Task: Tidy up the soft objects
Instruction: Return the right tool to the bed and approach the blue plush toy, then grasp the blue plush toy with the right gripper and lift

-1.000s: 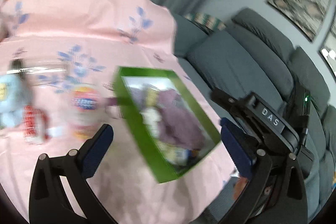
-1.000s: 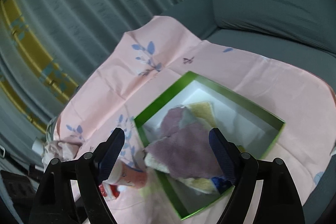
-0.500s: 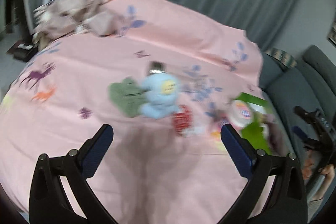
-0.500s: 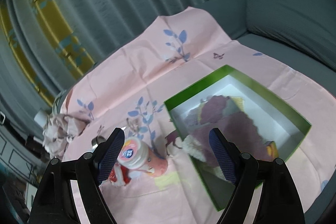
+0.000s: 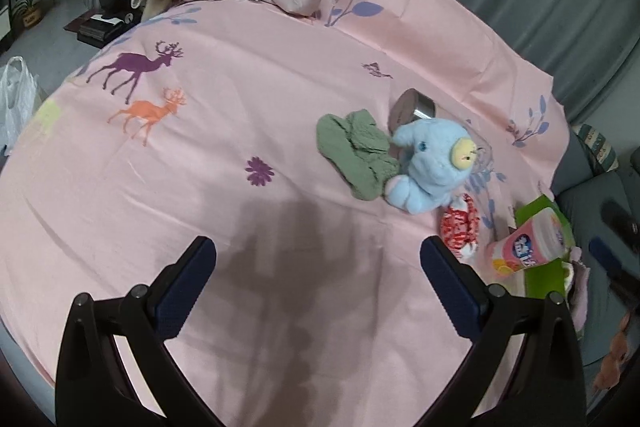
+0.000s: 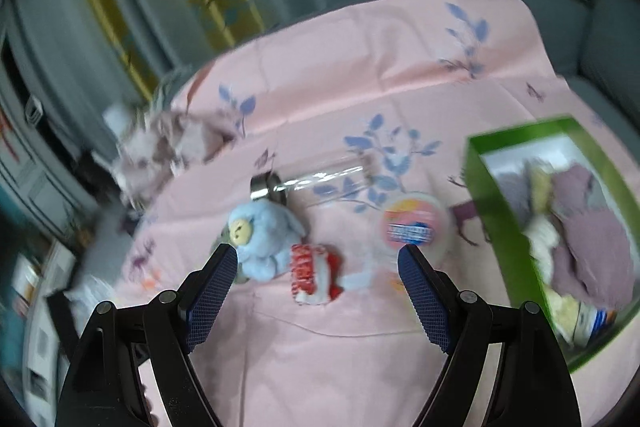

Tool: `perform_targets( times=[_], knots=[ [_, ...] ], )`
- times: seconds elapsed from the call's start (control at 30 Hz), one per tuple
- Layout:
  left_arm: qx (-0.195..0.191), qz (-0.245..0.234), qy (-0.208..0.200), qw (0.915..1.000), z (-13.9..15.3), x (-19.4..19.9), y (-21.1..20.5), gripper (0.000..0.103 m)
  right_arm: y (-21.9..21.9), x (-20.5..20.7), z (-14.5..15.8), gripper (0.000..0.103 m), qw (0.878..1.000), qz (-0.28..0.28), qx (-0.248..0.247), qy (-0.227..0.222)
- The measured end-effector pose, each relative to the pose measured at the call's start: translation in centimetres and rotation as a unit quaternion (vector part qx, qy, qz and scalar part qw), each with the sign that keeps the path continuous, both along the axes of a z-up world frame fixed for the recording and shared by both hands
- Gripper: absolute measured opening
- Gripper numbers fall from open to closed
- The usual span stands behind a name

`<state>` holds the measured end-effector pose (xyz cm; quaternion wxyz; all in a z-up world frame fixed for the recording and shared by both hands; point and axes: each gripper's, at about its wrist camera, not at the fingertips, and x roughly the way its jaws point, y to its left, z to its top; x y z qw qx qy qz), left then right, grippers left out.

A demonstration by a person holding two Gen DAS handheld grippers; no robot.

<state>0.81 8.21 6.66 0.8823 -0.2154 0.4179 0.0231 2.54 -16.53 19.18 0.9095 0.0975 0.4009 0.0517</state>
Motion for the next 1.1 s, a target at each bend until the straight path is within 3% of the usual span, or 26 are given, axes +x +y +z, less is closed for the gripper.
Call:
perform_targets(
  times=[0.13,0.37,0.67,0.7,0.77,0.87,1.1],
  knots=[
    [-0.009,0.008,0.009,0.9999,-0.1,0.2,0.9,0.102,5.8,3.7,-1.5,0.084,0.995,0.020,-0.095,0.033],
    [-0.047,0.028,0.016,0.9984,0.0,0.3,3.0,0.102,12.2,8.8,-4.8,0.084,0.975,0.030,-0.209,0.062],
    [-0.090,0.038,0.027,0.9949,-0.2,0.5,4.4,0.102,15.6,12.6,-8.9,0.083,0.946,0.048,-0.301,0.108],
    [-0.094,0.034,0.028,0.9946,-0.2,0.5,4.4,0.102,15.6,12.7,-9.2,0.083,0.946,0.049,-0.303,0.109],
    [-0.098,0.029,0.028,0.9944,-0.1,0.6,4.3,0.102,15.4,12.9,-9.5,0.071,0.944,0.046,-0.311,0.104],
    [-0.094,0.030,0.026,0.9948,0.0,0.5,4.2,0.102,14.9,12.6,-8.9,0.063,0.952,0.046,-0.291,0.088],
    [-0.089,0.030,0.023,0.9953,0.1,0.6,4.3,0.102,11.7,9.0,-4.7,0.062,0.988,0.068,-0.134,0.046]
  ],
)
